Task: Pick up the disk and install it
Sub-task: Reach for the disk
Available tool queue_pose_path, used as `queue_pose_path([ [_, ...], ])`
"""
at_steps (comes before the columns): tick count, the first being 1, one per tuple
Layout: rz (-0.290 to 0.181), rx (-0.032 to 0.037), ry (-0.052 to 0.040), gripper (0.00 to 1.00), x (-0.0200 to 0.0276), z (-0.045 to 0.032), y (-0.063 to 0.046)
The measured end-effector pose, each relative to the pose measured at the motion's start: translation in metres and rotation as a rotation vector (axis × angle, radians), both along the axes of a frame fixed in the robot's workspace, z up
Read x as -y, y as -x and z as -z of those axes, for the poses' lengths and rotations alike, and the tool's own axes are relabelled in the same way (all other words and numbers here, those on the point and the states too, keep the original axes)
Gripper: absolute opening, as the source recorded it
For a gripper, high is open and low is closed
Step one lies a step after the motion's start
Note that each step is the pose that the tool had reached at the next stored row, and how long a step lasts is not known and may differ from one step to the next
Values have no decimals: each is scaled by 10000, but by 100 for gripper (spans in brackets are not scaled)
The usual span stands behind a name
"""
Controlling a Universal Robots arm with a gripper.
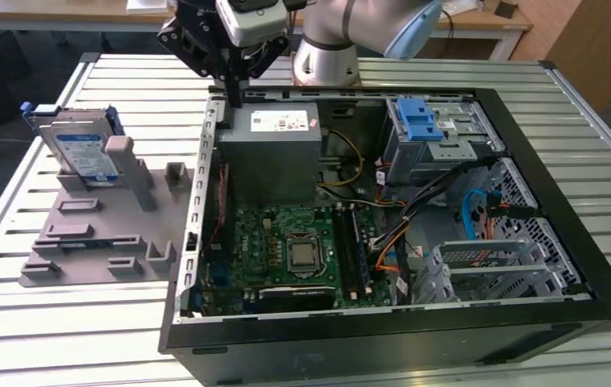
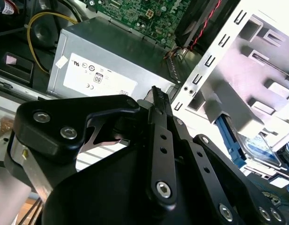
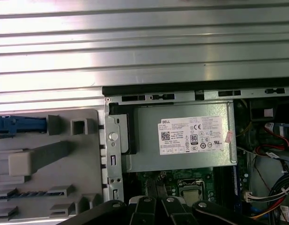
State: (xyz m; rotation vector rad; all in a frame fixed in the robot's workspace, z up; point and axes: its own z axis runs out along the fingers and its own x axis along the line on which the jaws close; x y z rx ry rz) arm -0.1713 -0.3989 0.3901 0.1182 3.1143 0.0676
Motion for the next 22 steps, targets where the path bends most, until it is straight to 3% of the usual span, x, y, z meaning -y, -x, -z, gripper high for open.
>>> queue_pose_path([
  [22, 0, -52, 0, 11, 0, 19, 126],
])
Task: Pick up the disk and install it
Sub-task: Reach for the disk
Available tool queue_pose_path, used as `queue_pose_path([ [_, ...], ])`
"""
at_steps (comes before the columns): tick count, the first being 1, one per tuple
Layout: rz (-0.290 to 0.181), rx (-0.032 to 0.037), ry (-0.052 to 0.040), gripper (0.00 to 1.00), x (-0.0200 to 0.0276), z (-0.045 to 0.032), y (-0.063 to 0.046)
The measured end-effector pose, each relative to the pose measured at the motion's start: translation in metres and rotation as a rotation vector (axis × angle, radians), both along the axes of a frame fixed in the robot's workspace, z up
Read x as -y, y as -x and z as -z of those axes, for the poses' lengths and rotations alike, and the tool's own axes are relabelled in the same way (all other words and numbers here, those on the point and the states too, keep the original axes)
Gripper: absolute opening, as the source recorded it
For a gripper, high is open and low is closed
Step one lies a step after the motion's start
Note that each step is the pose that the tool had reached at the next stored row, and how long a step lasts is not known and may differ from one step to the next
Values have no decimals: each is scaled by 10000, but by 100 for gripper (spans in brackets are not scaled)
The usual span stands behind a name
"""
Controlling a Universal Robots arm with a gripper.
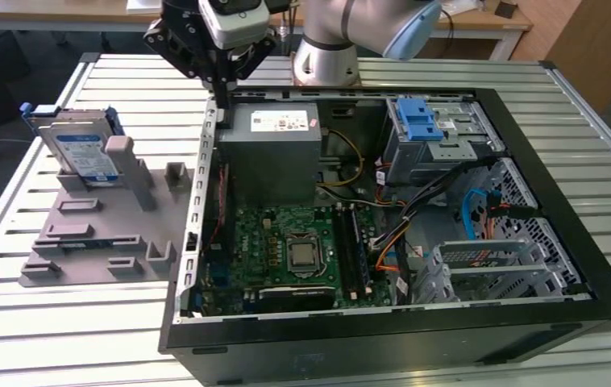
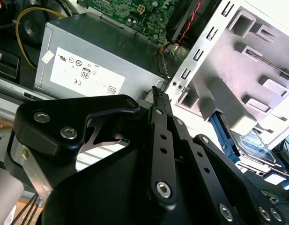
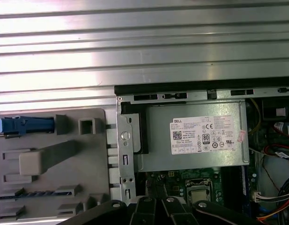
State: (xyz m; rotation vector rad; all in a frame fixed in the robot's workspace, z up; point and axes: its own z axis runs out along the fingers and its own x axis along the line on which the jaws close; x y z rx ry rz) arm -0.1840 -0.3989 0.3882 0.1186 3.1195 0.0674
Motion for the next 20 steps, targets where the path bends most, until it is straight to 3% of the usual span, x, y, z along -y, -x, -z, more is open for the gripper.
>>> queue_pose_path([
  [20, -1, -43, 0, 11, 0, 15, 123],
])
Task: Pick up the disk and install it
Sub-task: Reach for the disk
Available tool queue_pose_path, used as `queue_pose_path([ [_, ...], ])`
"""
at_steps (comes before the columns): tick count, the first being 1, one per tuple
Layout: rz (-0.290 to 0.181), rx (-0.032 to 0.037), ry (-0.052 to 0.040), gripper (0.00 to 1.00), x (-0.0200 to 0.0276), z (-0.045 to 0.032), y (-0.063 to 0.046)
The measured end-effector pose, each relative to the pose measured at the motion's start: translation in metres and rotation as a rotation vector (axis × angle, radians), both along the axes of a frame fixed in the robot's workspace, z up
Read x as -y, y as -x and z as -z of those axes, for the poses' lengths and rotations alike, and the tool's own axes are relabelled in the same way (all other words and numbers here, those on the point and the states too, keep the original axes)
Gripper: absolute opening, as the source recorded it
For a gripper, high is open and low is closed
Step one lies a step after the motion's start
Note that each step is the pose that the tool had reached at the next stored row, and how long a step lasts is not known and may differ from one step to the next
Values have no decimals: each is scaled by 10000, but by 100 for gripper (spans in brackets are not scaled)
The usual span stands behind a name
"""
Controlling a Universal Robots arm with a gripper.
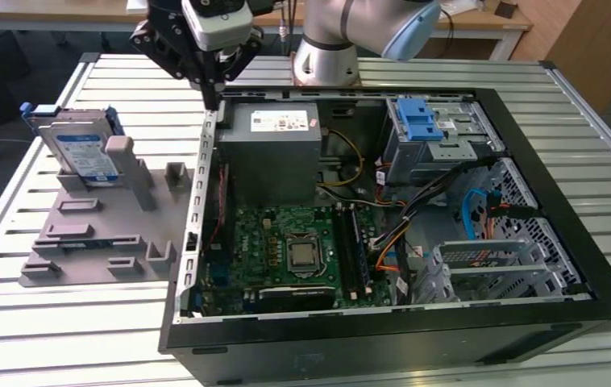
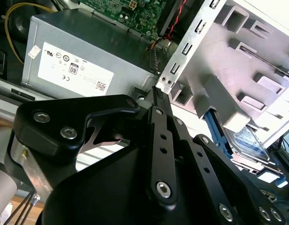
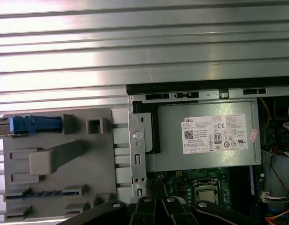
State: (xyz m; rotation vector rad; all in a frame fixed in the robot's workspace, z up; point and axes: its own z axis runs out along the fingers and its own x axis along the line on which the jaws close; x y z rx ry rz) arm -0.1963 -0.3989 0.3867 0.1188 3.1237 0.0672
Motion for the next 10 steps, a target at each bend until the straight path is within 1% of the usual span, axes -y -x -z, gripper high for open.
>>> queue_pose_path([
  [10, 0, -20, 0, 11, 0, 8, 72],
])
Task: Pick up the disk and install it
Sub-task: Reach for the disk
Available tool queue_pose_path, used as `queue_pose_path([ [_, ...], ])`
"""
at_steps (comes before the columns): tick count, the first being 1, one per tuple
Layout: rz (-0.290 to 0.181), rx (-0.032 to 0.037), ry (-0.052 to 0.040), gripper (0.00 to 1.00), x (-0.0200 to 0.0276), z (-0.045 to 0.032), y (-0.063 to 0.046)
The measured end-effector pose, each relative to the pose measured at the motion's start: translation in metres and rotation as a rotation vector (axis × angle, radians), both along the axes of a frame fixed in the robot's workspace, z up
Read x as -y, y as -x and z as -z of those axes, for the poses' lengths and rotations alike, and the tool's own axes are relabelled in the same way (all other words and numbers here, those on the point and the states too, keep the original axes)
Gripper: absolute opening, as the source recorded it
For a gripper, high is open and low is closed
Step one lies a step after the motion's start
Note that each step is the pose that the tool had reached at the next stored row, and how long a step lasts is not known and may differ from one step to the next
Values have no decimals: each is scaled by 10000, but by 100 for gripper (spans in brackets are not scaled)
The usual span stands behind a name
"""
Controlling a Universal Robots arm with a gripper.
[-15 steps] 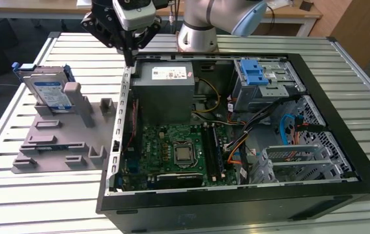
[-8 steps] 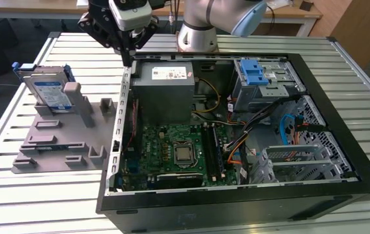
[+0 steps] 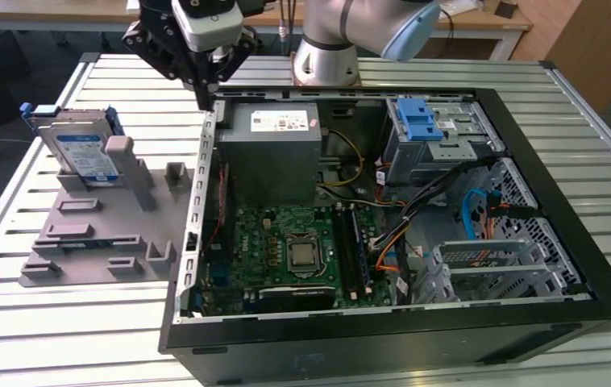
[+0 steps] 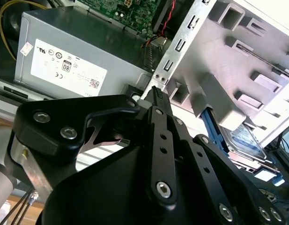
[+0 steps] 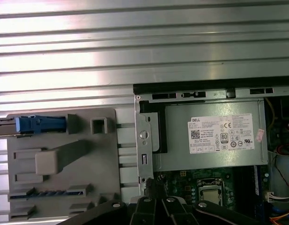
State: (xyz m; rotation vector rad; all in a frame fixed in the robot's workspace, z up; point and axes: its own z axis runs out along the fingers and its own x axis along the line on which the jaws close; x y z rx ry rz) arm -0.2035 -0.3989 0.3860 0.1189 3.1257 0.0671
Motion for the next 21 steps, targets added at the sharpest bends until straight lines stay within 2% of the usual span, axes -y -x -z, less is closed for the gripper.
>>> queue_pose_path([
  [21, 0, -45, 0, 11, 0, 16, 142],
])
